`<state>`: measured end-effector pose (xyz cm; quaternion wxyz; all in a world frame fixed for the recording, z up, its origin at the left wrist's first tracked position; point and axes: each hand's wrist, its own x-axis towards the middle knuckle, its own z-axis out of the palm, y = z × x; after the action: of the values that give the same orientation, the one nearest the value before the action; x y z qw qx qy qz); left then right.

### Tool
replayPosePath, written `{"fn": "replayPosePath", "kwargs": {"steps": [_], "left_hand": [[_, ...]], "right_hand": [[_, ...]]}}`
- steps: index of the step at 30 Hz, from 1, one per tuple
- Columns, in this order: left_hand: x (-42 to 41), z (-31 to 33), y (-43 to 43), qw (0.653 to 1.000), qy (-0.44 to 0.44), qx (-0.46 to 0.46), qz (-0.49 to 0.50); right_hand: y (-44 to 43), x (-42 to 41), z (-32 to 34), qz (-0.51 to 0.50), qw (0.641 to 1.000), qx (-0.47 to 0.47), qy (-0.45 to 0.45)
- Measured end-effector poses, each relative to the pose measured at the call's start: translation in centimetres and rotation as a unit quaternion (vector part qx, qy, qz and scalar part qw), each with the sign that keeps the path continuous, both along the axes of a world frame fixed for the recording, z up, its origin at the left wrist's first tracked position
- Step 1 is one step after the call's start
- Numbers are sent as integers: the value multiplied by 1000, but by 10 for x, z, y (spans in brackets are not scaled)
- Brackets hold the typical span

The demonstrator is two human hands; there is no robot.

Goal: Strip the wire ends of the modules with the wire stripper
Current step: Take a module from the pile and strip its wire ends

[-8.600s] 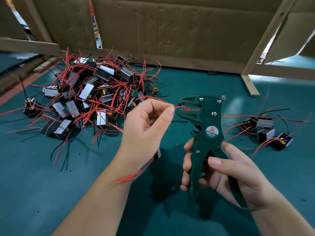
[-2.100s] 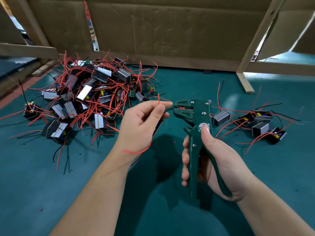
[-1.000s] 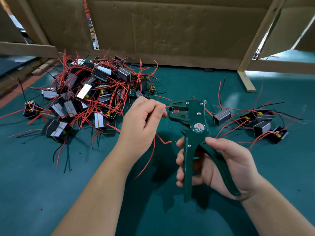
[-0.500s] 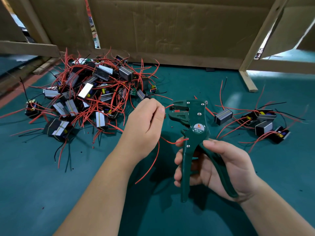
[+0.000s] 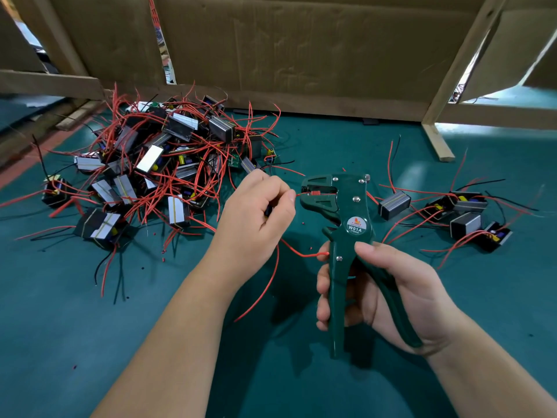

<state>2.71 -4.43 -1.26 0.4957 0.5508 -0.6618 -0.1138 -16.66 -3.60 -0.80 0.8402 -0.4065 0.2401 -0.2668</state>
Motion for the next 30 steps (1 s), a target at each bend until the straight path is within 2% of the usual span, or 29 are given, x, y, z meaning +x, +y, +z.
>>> {"fn": "replayPosePath", "kwargs": {"steps": [30], "left_hand": [[-1,1,0,999,26,4,-20]], "right_hand": [[1,0,2,-9,1000,-16,19]]}}
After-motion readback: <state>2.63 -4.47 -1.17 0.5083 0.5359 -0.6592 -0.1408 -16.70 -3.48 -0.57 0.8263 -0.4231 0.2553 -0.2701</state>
